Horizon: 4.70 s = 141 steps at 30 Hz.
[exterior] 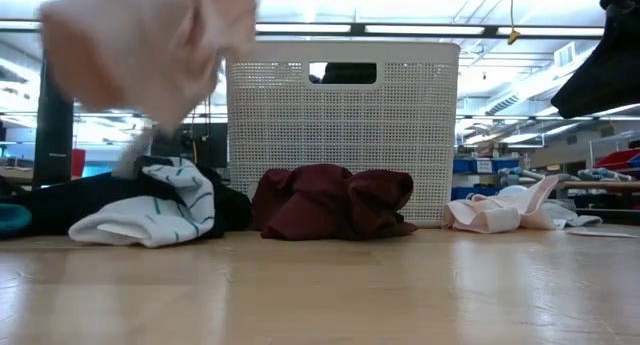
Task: Sort clothes
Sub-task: Put the pink underwear into the laundry bin, then put the black underwear into the laundry bin
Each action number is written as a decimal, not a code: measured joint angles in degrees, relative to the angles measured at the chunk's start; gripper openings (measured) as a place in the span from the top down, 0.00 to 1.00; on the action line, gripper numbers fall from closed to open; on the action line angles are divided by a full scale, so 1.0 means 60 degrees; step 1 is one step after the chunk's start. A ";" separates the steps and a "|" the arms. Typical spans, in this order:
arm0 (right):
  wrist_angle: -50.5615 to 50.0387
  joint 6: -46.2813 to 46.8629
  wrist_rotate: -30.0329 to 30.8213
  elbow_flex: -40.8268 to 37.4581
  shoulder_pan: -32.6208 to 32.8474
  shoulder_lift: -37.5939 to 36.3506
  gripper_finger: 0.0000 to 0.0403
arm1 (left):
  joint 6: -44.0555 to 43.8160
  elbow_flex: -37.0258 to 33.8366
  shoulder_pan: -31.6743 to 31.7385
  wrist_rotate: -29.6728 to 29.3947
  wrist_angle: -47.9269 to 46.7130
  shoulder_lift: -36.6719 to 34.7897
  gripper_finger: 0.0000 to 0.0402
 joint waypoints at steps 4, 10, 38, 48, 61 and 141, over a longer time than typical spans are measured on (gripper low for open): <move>0.0002 -0.0004 0.0000 0.0000 -0.0070 0.0000 0.72 | 0.1369 0.0615 0.0649 0.0016 0.1102 0.0000 1.00; -0.0010 -0.0018 0.0000 0.0000 -0.0087 0.0000 0.72 | 0.3141 0.1364 0.1898 0.0395 0.2645 0.0000 1.00; -0.0208 -0.0036 0.0044 0.0000 -0.0098 0.0000 0.72 | 0.5229 0.1514 0.7322 0.5355 0.5534 0.3683 1.00; -0.0208 -0.0036 0.0040 0.0000 -0.0094 0.0000 0.72 | 0.5232 0.1514 0.7326 0.5843 0.5685 0.6130 1.00; -0.0208 -0.0036 0.0036 0.0000 -0.0094 0.0000 0.72 | 0.4624 0.1507 0.7542 0.6943 0.6117 0.6436 0.84; 0.0284 -0.0113 -0.0015 -0.0004 -0.0091 0.0000 0.72 | -0.1208 -0.9634 0.1595 0.2322 0.8106 -0.1933 1.00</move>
